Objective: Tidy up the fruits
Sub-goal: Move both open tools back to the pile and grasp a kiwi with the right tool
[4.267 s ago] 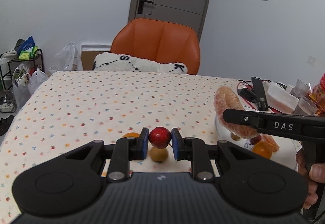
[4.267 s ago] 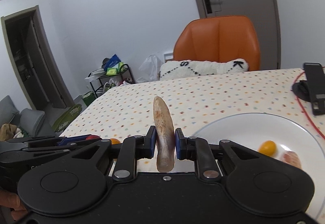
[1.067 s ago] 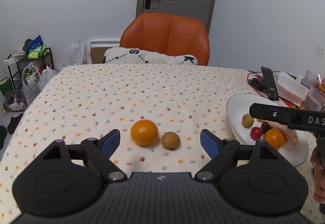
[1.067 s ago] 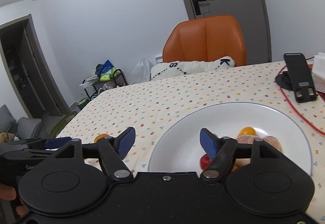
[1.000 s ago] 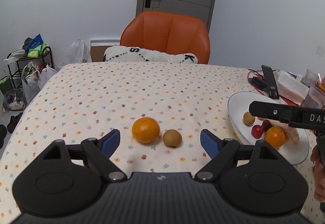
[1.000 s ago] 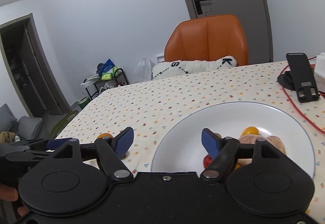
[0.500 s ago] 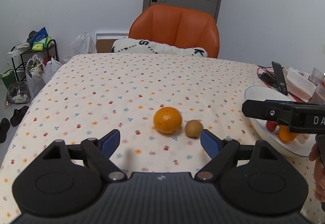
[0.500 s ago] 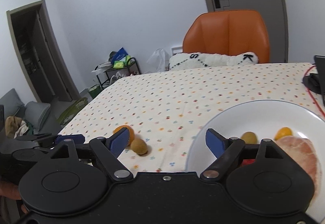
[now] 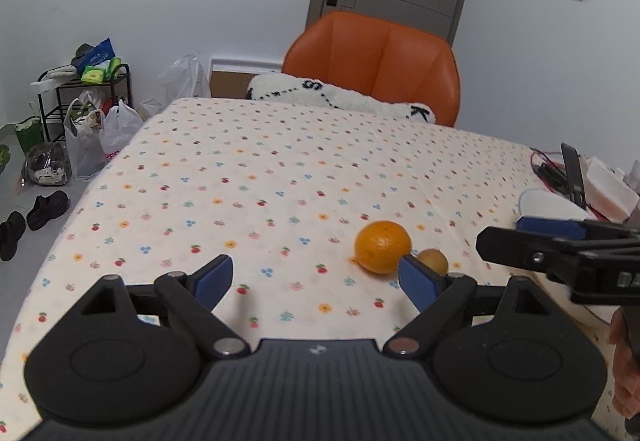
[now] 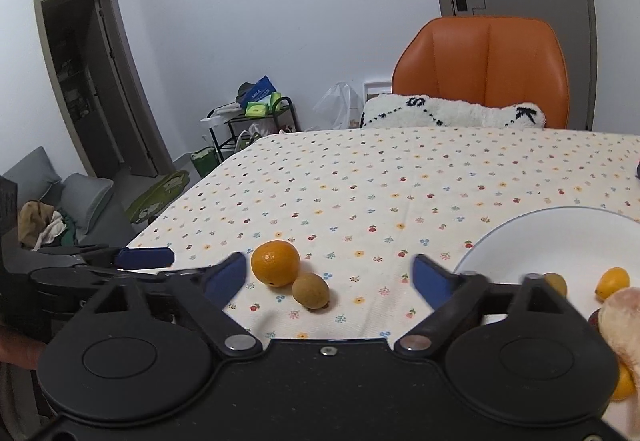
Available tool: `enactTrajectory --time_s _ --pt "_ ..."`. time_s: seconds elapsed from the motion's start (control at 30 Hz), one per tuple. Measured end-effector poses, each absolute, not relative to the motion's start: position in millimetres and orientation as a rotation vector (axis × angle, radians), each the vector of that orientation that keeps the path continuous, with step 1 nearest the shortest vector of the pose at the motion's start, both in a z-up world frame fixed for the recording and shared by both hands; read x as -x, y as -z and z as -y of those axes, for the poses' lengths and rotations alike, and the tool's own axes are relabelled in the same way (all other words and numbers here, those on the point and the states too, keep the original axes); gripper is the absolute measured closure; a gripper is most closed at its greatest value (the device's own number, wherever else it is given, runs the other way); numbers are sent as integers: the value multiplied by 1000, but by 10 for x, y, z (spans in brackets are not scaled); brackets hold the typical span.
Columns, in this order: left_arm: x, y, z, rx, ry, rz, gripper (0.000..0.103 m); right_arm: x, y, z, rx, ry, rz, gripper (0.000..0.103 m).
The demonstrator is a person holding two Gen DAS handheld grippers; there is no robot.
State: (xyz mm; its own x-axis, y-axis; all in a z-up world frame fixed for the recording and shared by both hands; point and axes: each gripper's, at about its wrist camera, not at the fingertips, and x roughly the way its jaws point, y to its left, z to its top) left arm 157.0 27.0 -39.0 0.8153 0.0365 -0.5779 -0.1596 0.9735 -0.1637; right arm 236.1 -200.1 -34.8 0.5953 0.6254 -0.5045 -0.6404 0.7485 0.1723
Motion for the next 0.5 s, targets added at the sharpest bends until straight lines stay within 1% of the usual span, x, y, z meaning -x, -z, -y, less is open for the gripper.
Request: enactTrajectory --time_s 0.03,0.07,0.33,0.4,0.43,0.47,0.5 --pt "-1566 388 -289 211 -110 -607 15 -2377 358 1984 29 -736 -587 37" --pt "-1568 384 -303 213 -111 -605 15 -2388 369 1967 33 -737 -598 42" --pt "-1564 345 -374 227 -100 -576 15 -2414 461 1764 64 -780 -637 42" --pt "-1574 347 -383 231 -103 -570 15 -2436 510 1727 67 -784 -650 46" --pt "-1582 348 -384 234 -101 -571 15 -2449 540 1712 65 -784 -661 52" --pt "-1591 350 -381 235 -99 -572 15 -2461 571 1691 67 -784 -675 67" --pt "-1600 352 -374 235 -96 -574 15 -2467 597 1677 74 -785 -687 74"
